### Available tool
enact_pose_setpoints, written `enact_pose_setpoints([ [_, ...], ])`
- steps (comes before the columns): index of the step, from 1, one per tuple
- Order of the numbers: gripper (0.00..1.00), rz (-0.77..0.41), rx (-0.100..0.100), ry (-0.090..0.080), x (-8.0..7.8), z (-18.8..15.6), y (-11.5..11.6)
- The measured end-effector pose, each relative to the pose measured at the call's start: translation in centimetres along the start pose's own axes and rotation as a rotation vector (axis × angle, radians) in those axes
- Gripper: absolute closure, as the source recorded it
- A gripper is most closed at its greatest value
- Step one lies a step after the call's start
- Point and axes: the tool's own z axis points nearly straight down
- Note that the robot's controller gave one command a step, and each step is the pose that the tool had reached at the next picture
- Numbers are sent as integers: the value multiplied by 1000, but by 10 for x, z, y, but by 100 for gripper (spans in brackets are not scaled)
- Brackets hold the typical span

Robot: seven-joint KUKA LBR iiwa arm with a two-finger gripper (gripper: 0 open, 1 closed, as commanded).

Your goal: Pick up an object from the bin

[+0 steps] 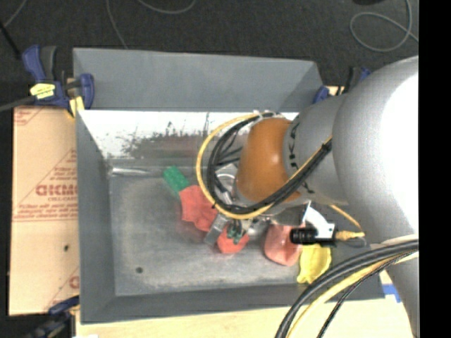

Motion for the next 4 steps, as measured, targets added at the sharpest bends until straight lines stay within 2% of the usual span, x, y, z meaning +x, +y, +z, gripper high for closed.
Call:
enact_pose_setpoints([
  [2,100,-3,2,2,0,-20,0],
  [3,100,-3,3,3,0,-42,-1],
  [4,100,-4,-2,-3,-2,-57,1],
])
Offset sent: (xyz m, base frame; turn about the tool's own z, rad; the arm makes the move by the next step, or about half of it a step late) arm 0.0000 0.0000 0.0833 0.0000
